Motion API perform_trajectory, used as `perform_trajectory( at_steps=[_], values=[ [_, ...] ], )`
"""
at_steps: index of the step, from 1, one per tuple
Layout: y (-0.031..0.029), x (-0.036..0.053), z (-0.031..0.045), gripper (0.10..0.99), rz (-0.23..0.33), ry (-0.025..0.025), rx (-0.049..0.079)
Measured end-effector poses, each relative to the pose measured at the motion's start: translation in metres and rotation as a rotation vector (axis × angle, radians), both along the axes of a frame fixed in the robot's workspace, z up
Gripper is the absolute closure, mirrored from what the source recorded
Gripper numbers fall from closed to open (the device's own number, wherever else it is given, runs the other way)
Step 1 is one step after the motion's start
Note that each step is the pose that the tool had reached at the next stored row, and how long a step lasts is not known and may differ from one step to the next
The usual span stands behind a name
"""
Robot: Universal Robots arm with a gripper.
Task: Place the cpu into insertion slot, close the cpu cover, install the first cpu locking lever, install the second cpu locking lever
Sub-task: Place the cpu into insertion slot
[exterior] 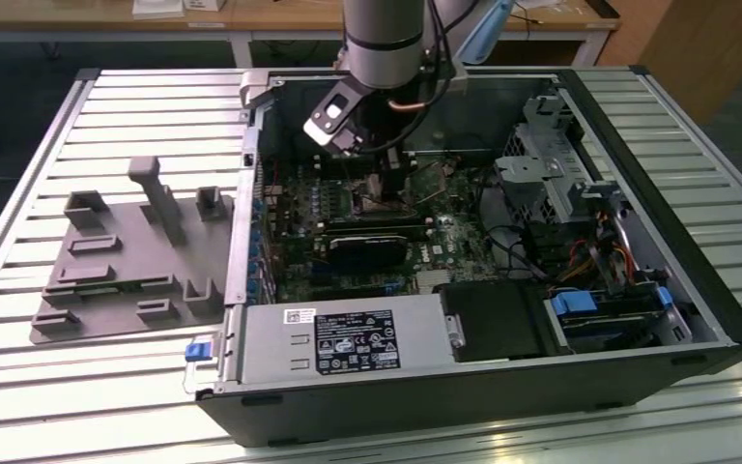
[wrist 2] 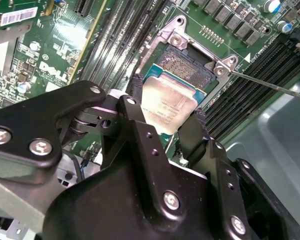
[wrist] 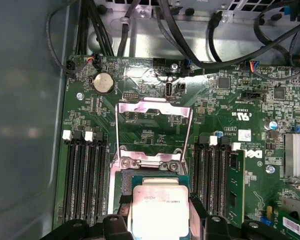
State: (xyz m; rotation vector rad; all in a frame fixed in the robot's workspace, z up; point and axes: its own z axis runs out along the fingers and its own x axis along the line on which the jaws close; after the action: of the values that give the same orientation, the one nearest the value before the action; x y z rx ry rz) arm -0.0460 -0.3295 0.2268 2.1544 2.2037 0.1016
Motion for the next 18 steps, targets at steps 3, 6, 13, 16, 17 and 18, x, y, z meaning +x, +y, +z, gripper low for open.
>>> perform_trajectory(
  at_steps=[3, 6, 13, 16, 17, 18],
  values=[
    [0.0011, 0.0000, -0.0023, 0.553, -0.007, 0.0001, 0.000],
    [0.0021, 0.0000, -0.0045, 0.553, -0.015, 0.0000, 0.000],
    [0.0039, 0.0000, -0.0101, 0.553, -0.028, 0.0000, 0.000],
    [0.0044, -0.0002, -0.0124, 0.553, -0.031, 0.0000, 0.000],
    [0.0045, -0.0003, -0.0133, 0.553, -0.033, 0.0000, 0.000],
    [0.0047, -0.0005, -0.0141, 0.553, -0.035, 0.0000, 0.000]
  ],
)
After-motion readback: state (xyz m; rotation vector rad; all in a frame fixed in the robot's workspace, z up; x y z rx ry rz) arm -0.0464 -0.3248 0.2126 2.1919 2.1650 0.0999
